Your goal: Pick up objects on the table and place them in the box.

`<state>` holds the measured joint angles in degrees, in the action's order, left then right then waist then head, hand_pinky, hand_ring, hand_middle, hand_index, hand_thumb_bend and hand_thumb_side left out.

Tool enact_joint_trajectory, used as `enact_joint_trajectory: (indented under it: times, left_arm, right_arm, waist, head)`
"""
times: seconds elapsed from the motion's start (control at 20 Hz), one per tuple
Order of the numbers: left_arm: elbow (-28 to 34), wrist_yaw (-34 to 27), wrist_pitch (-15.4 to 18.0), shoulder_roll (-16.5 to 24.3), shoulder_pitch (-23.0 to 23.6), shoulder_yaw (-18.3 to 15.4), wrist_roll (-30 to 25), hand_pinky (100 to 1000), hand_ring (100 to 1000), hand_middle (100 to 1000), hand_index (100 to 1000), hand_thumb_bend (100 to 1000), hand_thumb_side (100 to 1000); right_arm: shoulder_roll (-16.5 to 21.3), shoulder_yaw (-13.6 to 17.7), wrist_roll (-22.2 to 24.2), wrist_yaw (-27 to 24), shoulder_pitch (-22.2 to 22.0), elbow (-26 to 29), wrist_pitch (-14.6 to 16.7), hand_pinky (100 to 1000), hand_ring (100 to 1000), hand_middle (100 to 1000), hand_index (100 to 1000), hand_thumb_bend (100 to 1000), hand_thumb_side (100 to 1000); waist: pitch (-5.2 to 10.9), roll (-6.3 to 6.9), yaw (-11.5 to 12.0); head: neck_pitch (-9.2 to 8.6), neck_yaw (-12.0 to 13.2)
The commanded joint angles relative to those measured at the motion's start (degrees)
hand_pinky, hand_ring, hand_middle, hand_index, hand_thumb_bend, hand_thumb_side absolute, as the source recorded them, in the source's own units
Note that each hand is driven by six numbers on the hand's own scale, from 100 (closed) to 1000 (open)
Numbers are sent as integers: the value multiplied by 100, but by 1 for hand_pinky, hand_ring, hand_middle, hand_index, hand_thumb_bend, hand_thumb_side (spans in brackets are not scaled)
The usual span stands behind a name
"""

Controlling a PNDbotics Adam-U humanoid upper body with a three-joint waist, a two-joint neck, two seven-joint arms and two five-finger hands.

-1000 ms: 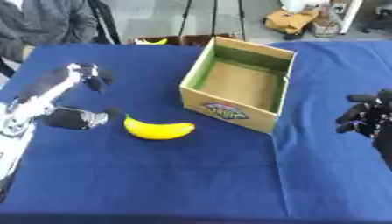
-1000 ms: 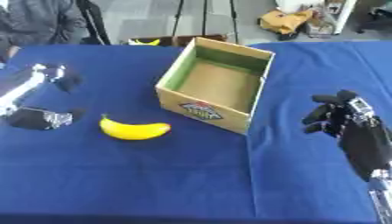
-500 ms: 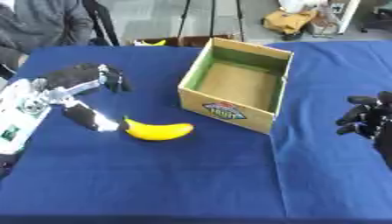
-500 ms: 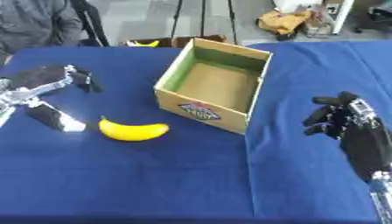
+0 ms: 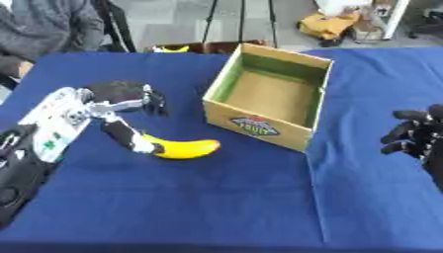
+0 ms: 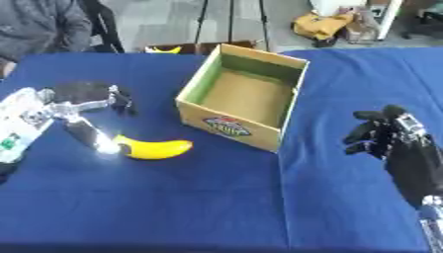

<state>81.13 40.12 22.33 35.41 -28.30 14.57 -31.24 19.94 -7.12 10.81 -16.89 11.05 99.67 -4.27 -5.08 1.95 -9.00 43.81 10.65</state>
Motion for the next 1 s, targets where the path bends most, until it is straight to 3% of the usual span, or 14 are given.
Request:
enact_joint_trajectory:
  times: [0.05,0.65,1.0]
  left_arm:
    - [-180,150,64,-47,-164,8,-41,617,593,610,755,540,528]
    - [-1021,698,315,-405,-417,44,-103,618,591,602,747,567,540]
    - [-1199,932,413,-527,-397,64,15,614,586,592,738,530,520]
  right_arm:
    - [87,11,13,-8,52,116,10,565,604,520,770,100,958]
    - [72,0,15,-18,62,117,3,565,604,520,770,100,962]
    - [64,-3,15,-22,69,116,0,565,603,520,770,100,964]
  waist:
    - [65,-6,-6]
    - [57,-8,-57]
    - [48,-7,-80]
  head:
    - [31,8]
    - [31,10]
    - [31,10]
